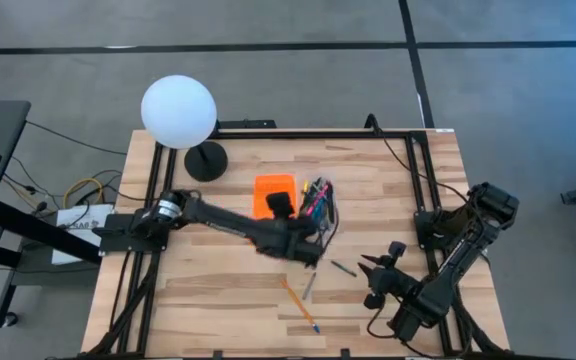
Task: Pick & place school supplies into a supply box
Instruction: Put the green crayon into the orange supply box
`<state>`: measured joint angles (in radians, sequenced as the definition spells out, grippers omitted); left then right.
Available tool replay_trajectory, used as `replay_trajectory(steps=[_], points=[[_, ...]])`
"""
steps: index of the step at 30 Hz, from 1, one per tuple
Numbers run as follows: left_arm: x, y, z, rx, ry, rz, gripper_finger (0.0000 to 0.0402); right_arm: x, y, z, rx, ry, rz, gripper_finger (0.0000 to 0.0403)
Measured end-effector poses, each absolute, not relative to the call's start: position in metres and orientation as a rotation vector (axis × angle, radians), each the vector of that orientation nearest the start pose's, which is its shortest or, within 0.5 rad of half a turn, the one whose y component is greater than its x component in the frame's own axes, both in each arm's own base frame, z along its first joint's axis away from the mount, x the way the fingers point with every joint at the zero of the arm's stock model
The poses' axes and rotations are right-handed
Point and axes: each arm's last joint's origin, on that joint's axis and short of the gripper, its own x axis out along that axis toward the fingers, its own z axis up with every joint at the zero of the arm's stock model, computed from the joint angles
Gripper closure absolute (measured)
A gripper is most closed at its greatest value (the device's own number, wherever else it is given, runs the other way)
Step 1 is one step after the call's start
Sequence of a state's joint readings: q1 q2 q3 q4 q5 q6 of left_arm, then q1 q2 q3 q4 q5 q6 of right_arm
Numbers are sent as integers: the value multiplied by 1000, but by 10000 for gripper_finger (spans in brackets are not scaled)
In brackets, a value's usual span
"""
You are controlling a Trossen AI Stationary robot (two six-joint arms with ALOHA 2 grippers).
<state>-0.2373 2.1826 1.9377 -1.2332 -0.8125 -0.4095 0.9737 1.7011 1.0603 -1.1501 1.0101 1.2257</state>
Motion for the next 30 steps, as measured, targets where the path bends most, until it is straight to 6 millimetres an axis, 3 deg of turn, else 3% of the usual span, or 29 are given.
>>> replay_trajectory(steps=[5, 10, 16, 23, 30], points=[[394, -124, 241, 517, 1130, 743, 251, 177, 208, 183, -323, 723, -538, 303], [363, -168, 247, 612, 940, 834, 251, 178, 209, 183, -303, 724, -532, 303], [327, -219, 234, 667, 729, 789, 251, 178, 209, 183, -303, 723, -532, 303], [284, -241, 200, 656, 605, 762, 251, 181, 207, 183, -303, 719, -543, 303], [247, -240, 161, 564, 484, 773, 251, 197, 199, 182, -315, 735, -553, 303]])
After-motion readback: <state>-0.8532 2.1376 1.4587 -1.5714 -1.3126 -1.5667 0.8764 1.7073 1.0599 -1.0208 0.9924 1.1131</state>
